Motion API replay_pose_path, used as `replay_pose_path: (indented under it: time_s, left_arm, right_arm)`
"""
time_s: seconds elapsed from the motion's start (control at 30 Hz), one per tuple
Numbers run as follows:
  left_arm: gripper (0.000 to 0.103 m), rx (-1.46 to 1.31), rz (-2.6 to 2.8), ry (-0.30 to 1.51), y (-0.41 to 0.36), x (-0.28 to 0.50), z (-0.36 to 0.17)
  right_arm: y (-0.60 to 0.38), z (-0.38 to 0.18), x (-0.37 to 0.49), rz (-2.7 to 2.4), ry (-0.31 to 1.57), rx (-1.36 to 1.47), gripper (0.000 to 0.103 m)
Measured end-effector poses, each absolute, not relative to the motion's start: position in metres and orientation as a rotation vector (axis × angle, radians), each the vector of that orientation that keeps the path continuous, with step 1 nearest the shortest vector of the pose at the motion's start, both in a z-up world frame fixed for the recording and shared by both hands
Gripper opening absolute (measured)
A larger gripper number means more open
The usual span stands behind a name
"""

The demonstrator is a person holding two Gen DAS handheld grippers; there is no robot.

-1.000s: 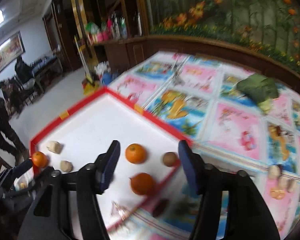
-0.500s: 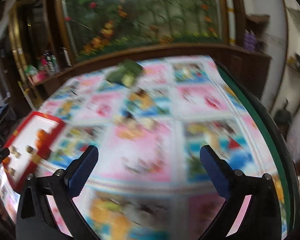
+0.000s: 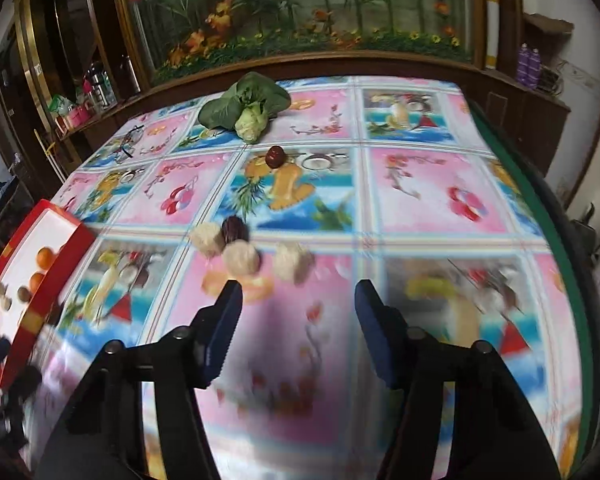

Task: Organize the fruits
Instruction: 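Grasp a beige chunk with the right tool while the left tool grasps a round beige lump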

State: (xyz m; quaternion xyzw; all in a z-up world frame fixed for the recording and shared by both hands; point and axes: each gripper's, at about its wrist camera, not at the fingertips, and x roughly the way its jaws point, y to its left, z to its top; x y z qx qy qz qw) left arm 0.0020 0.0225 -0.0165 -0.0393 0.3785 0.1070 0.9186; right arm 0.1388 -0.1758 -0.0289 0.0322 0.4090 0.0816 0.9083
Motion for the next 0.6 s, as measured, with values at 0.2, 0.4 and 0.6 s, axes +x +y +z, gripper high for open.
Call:
replay_pose_path:
  time_s: [0.2,0.4,0.6]
  left_arm:
    - [0.081,-0.074,0.132,0.751,-0.001,0.038,-0.011]
    - [0.074,-0.059,-0.009,0.818,-0.044,0.101,-0.02]
    - [0.065,-0.019,-0.074,0.86,-0.091,0.127,-0.031]
  right_arm:
    - [-0.182,-0.043,0.162,0.148,0.906,0.164,0.022]
    - [-0.211,-0.033,0.133,0.129,0.885,0.227,0.018]
    - [-0.23,-0.029,0.13,0.147,0.842,0.3,0.018]
